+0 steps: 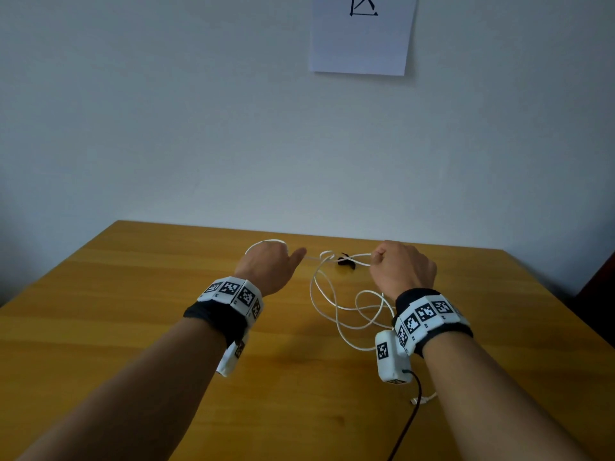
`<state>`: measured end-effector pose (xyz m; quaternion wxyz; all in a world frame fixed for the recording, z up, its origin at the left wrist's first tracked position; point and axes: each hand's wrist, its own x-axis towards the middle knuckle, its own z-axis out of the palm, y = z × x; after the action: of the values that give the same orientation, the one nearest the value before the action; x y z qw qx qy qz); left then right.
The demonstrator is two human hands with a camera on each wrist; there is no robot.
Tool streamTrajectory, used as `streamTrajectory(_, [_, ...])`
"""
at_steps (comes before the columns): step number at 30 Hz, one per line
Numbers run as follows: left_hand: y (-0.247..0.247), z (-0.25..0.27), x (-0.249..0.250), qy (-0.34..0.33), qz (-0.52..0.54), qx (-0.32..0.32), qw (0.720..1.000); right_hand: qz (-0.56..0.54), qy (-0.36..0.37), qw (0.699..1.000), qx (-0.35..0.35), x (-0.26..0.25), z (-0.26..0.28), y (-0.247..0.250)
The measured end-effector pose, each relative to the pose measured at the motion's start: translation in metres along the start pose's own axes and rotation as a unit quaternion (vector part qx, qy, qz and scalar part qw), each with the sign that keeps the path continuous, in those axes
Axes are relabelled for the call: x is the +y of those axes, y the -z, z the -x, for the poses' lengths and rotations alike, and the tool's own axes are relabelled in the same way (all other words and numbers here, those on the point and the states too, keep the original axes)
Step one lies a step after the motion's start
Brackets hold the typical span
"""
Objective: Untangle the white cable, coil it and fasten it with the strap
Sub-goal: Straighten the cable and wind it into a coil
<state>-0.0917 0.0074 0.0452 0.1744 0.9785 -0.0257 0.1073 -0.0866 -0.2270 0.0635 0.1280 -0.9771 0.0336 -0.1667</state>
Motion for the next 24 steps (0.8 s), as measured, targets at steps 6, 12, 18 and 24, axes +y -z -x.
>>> streamTrajectory(6, [-0.001,0.001,-0.009,0.048,-0.011,0.015,0.999,0.011,-0.033,0.999,0.022,0.007,-0.004,-0.001])
streamTrajectory(12, [0.003,-0.002,-0.006,0.070,0.010,0.063,0.995,0.013,-0.045,0.997,0.056,0.010,-0.006,0.001])
streamTrajectory(18, [0.004,0.001,-0.003,0.032,0.089,0.008,0.995,-0.018,0.001,1.000,-0.009,0.010,-0.005,-0.007])
streamTrajectory(24, [0.000,0.003,0.004,0.035,0.128,-0.002,0.991,-0.046,0.044,0.997,0.050,-0.005,0.003,-0.021])
